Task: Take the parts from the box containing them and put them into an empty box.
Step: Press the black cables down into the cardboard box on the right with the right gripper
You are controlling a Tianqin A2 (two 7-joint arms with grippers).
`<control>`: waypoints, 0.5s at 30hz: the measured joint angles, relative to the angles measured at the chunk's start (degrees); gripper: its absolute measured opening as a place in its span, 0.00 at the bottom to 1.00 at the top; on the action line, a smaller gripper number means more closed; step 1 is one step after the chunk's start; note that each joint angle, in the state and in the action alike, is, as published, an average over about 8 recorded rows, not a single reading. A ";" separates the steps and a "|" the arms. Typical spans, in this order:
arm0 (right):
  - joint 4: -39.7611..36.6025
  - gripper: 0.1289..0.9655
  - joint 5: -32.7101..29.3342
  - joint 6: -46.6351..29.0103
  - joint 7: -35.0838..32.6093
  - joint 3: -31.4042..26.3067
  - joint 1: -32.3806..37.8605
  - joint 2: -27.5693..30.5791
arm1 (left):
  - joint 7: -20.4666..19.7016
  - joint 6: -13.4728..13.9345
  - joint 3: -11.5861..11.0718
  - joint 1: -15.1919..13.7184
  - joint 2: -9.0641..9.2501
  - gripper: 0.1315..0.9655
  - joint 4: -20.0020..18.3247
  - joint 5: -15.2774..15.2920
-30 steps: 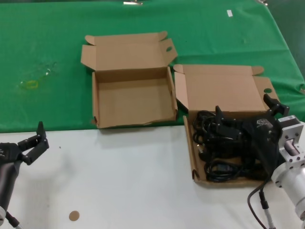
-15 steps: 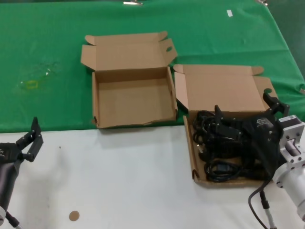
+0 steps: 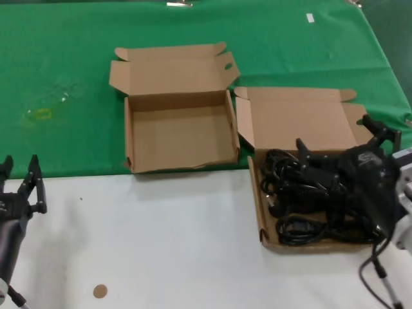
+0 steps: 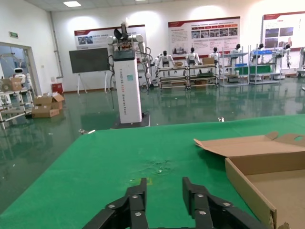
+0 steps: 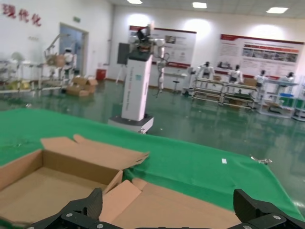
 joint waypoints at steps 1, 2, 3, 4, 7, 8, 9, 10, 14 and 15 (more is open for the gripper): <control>0.42 1.00 0.68 0.31 0.10 -0.53 -0.15 1.45 | 0.00 0.00 0.00 0.00 0.00 0.35 0.00 0.00; 0.85 1.00 1.38 0.57 0.24 -1.03 -0.32 2.95 | 0.00 0.00 0.00 0.00 0.00 0.32 0.00 0.00; 1.28 1.00 2.08 0.74 0.44 -1.46 -0.51 4.46 | 0.00 0.00 0.00 0.00 0.00 0.30 0.00 0.00; 1.72 1.00 2.77 0.84 0.70 -1.84 -0.73 6.01 | 0.00 0.00 0.00 0.00 0.00 0.27 0.00 0.00; 3.03 1.00 4.71 0.82 1.72 -2.66 -1.52 10.56 | 0.00 0.00 0.00 0.00 0.00 0.19 0.00 0.00; 3.49 1.00 5.33 0.77 2.11 -2.90 -1.81 12.10 | 0.00 0.00 0.00 0.00 0.00 0.19 0.00 0.00; 3.94 1.00 5.95 0.73 2.49 -3.14 -2.11 13.67 | 0.00 0.00 0.00 0.00 0.00 0.17 0.00 0.00; 4.40 1.00 6.55 0.69 2.85 -3.41 -2.43 15.29 | 0.00 0.00 0.00 0.00 0.00 0.15 0.00 0.00; 5.81 1.00 8.59 0.68 3.97 -4.76 -3.46 21.55 | 0.00 0.00 0.00 0.00 0.00 0.09 0.00 0.00; 6.03 1.00 9.05 0.70 4.18 -5.19 -3.62 23.07 | 0.00 0.00 0.00 0.00 0.00 0.07 0.00 0.00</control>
